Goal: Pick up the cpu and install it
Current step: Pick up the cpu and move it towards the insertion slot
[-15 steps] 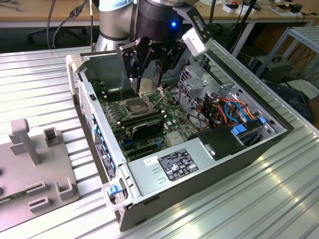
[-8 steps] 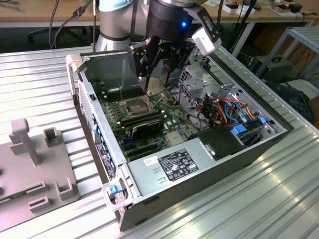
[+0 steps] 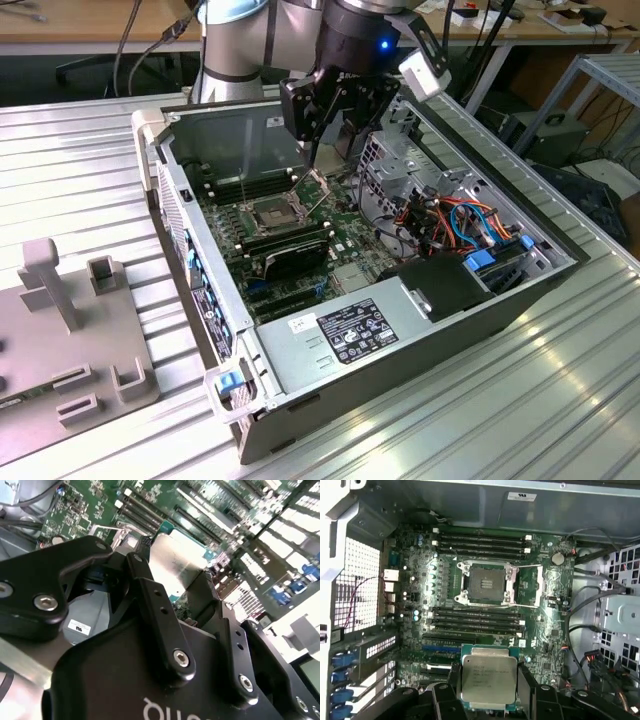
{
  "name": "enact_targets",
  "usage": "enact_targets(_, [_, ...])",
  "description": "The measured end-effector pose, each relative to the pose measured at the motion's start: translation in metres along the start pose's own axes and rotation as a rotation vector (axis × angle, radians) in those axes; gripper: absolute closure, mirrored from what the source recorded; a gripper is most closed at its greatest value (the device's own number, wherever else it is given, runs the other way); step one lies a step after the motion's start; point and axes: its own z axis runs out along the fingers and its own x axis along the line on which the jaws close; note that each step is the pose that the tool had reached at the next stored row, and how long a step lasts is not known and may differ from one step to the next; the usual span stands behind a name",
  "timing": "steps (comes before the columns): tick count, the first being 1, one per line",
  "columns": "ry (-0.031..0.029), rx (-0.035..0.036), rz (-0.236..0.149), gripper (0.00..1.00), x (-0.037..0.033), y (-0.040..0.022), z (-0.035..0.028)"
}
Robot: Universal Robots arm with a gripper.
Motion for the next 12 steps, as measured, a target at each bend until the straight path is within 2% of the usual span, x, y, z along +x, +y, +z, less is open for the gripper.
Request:
enact_targets(4, [0.0000,0.0001,0.000,0.45,-0.0014,0.0143,0.0124])
enact_targets(12, [0.0000,0.0000,0.002,0.45,-0.0030,0.0307,0.0281])
